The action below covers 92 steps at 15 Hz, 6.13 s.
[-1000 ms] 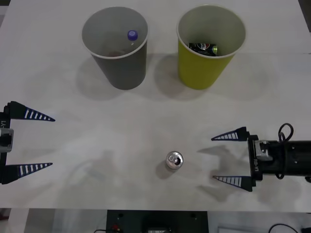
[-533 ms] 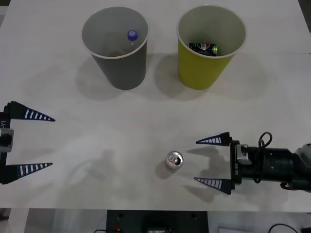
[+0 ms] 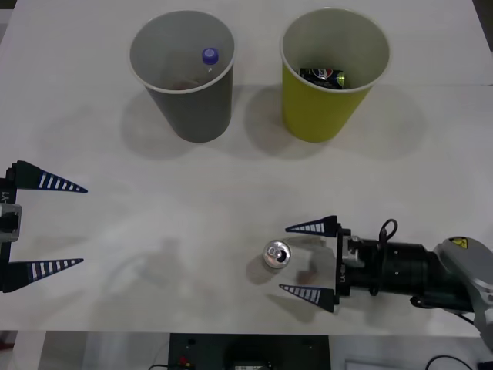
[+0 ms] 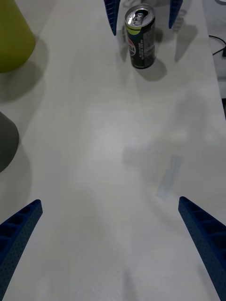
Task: Put the can into the green bin and the plastic bottle into the gray bin
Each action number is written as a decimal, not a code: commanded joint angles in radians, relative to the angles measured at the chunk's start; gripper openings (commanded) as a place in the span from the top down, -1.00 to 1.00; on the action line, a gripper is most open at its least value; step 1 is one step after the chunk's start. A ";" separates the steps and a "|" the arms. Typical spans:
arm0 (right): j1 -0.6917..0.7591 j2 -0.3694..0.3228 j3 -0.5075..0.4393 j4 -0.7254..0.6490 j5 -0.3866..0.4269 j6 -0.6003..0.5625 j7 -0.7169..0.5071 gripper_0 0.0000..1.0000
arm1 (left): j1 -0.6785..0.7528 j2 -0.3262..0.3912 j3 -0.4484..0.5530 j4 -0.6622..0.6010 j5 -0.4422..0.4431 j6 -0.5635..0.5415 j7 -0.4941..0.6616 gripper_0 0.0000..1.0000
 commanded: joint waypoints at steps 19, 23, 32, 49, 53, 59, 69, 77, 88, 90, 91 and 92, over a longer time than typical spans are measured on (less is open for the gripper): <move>0.000 0.072 0.089 0.000 0.000 0.152 0.045 1.00 | 0.000 0.000 0.000 0.000 0.000 0.000 0.000 -1.00; -0.002 0.072 0.089 0.000 -0.003 0.150 0.038 1.00 | 0.000 0.000 0.000 0.000 0.000 0.000 0.000 -1.00; 0.014 -0.018 0.087 -0.124 -0.017 0.156 -0.110 1.00 | 0.000 0.000 0.000 0.000 0.000 0.000 0.000 -1.00; 0.120 -0.212 -0.140 -0.901 0.761 0.190 -1.679 1.00 | 0.000 0.000 0.000 0.000 0.000 0.000 0.000 -1.00; 0.118 -0.215 -0.258 -1.049 0.859 0.046 -1.987 1.00 | 0.000 0.000 0.000 0.000 0.000 0.000 0.000 -1.00; 0.048 -0.256 -0.458 -1.077 0.785 -0.137 -2.004 1.00 | 0.000 0.000 0.000 0.000 0.000 0.000 0.000 -1.00; -0.354 -0.429 -0.431 -0.919 0.753 -0.357 -2.004 1.00 | 0.000 0.000 0.000 0.000 0.000 0.000 0.000 -1.00; -0.828 -0.416 -0.112 -0.428 0.784 -0.357 -2.002 1.00 | 0.000 0.000 0.000 0.000 0.000 0.000 0.000 -1.00; -1.124 -0.199 0.078 -0.009 1.031 -0.315 -1.926 1.00 | 0.000 0.000 0.000 0.000 0.000 0.000 0.000 -1.00; -1.126 -0.199 0.087 -0.008 1.031 -0.305 -1.921 1.00 | 0.000 0.000 0.000 0.000 0.000 0.000 0.000 -1.00; -1.126 -0.199 0.087 -0.008 1.032 -0.302 -1.903 0.88 | 0.000 0.000 0.000 0.000 0.000 0.000 0.000 -1.00; -1.126 -0.201 0.087 -0.008 1.034 -0.301 -1.886 0.52 | 0.000 0.000 0.000 0.000 0.000 0.000 0.000 -1.00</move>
